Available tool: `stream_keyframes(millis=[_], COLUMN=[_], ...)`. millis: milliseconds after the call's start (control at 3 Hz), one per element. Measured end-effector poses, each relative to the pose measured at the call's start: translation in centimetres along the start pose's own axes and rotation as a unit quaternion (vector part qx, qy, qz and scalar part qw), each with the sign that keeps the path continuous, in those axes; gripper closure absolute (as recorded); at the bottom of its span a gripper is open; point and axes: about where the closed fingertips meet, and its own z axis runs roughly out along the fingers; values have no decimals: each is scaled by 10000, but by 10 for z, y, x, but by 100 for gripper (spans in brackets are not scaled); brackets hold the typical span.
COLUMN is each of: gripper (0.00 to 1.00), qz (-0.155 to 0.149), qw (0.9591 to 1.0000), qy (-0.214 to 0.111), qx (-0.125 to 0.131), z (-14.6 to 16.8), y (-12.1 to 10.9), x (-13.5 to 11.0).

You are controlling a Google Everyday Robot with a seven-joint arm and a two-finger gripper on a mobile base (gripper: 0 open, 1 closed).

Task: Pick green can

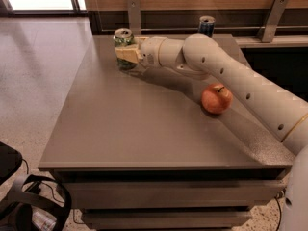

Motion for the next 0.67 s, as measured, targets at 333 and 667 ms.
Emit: stream_keyframes(millis=[333,667], gripper=[100,100], qz=[-175,-350], qw=[9990,9966], qy=[169,363], qx=[-382,-655], z=[-1,-5], y=[14,23], x=[-22,-41])
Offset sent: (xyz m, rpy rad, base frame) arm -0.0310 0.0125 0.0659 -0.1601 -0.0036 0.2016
